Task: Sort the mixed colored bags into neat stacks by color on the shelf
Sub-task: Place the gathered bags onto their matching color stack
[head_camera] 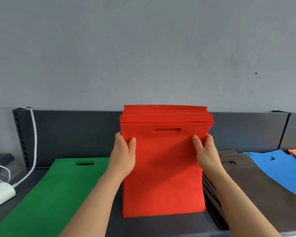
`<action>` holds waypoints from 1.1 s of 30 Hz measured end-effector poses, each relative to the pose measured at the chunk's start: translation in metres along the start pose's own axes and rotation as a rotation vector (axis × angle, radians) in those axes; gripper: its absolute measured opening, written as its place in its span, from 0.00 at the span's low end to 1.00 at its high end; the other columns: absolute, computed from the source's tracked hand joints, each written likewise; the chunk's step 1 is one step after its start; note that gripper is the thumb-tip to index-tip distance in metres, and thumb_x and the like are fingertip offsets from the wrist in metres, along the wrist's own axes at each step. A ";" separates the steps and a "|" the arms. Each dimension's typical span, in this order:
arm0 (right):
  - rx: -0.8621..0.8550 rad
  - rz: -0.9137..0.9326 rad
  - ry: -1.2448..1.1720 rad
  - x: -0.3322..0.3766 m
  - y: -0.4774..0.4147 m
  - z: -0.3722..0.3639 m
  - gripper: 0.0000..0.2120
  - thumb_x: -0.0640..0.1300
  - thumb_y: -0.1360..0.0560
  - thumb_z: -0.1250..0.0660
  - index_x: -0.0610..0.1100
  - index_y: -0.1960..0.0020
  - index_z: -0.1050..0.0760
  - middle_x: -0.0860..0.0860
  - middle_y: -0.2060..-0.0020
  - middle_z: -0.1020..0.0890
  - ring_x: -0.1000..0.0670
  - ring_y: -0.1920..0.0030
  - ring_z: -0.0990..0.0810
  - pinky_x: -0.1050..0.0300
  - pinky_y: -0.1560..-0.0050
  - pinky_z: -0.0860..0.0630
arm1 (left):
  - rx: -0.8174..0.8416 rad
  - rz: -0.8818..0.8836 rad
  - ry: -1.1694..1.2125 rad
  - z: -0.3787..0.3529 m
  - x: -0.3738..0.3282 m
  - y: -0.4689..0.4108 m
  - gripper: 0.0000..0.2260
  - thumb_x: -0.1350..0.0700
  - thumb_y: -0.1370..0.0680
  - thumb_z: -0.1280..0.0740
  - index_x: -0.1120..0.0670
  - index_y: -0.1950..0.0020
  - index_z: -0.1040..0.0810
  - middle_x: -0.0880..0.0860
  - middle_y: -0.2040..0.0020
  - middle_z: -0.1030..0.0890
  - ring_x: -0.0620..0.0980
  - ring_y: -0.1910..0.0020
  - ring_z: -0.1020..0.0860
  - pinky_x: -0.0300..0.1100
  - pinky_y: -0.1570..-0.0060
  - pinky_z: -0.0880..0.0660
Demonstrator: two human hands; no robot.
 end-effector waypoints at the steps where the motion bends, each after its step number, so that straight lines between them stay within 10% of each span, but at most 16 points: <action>1: -0.008 0.005 0.001 0.002 0.000 0.001 0.13 0.52 0.20 0.42 0.46 0.40 0.34 0.58 0.52 0.25 0.63 0.54 0.26 0.60 0.56 0.32 | -0.007 -0.012 0.006 0.002 -0.003 0.000 0.09 0.51 0.18 0.45 0.52 0.39 0.37 0.47 0.45 0.28 0.45 0.50 0.27 0.40 0.51 0.34; 9: -0.044 0.079 -0.024 0.012 0.008 0.008 0.10 0.48 0.19 0.44 0.46 0.40 0.33 0.58 0.54 0.25 0.63 0.57 0.27 0.66 0.59 0.33 | -0.021 -0.050 0.050 0.004 -0.010 0.002 0.12 0.53 0.17 0.46 0.53 0.35 0.36 0.49 0.47 0.23 0.41 0.58 0.25 0.30 0.64 0.33; 21: -0.075 0.170 -0.064 0.021 0.014 0.007 0.11 0.41 0.19 0.46 0.45 0.37 0.35 0.60 0.51 0.26 0.71 0.55 0.28 0.70 0.53 0.33 | -0.046 -0.099 0.093 0.006 -0.016 0.005 0.15 0.55 0.17 0.47 0.54 0.31 0.37 0.46 0.43 0.26 0.33 0.51 0.28 0.23 0.58 0.34; 33: 0.072 -0.094 -0.052 -0.034 0.021 0.006 0.14 0.42 0.20 0.42 0.44 0.35 0.31 0.51 0.44 0.21 0.52 0.45 0.23 0.55 0.43 0.29 | -0.123 0.031 0.242 0.017 -0.006 -0.007 0.08 0.55 0.18 0.43 0.55 0.40 0.32 0.50 0.53 0.23 0.43 0.59 0.26 0.36 0.62 0.31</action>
Point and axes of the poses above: each hand's wrist, its own y-axis away from the middle knuckle, its own z-axis out of the back of the hand, x = y × z, the point moved 8 cm from there along -y, towards the middle knuckle
